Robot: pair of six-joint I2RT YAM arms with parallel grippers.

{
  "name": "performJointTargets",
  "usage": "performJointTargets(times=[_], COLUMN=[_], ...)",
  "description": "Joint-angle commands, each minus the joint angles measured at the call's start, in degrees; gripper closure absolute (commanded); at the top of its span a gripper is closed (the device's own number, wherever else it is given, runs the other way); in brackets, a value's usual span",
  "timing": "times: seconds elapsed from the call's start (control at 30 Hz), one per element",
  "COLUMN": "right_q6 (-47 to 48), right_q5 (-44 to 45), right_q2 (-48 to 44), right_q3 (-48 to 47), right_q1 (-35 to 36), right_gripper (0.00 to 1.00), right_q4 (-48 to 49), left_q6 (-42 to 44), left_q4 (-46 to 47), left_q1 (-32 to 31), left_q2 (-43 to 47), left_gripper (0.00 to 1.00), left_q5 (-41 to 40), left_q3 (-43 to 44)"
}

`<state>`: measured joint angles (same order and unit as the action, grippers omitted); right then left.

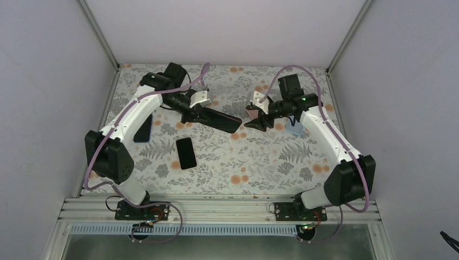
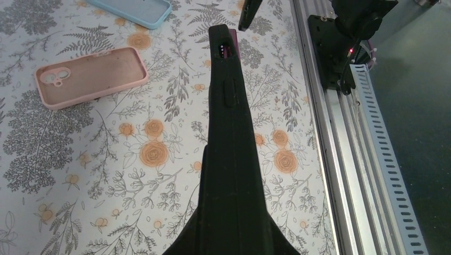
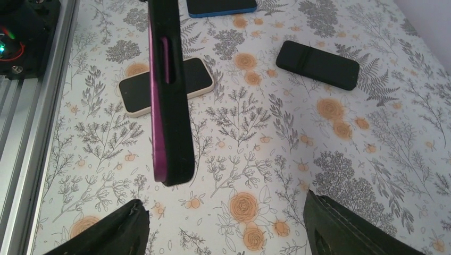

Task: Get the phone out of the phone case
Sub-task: Remove the phone case from the phone.

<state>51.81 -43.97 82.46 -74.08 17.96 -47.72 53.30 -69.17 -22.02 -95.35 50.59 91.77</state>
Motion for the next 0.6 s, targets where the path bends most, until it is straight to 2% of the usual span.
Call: performJointTargets(times=[0.0, 0.57], right_q6=[-1.04, -4.24], right_q5=[-1.44, 2.34], right_q2=[-0.28, 2.16], right_q3=[0.90, 0.90], right_q1=[1.12, 1.12], right_gripper=[0.25, 0.28], right_q4=[1.70, 8.85], left_q6=[-0.39, -0.02], left_q4=[1.34, 0.87], left_q1=[-0.30, -0.96], left_q2=[0.71, 0.81], left_gripper=[0.98, 0.98], left_q5=[3.75, 5.13], left_q3=[1.65, 1.19])
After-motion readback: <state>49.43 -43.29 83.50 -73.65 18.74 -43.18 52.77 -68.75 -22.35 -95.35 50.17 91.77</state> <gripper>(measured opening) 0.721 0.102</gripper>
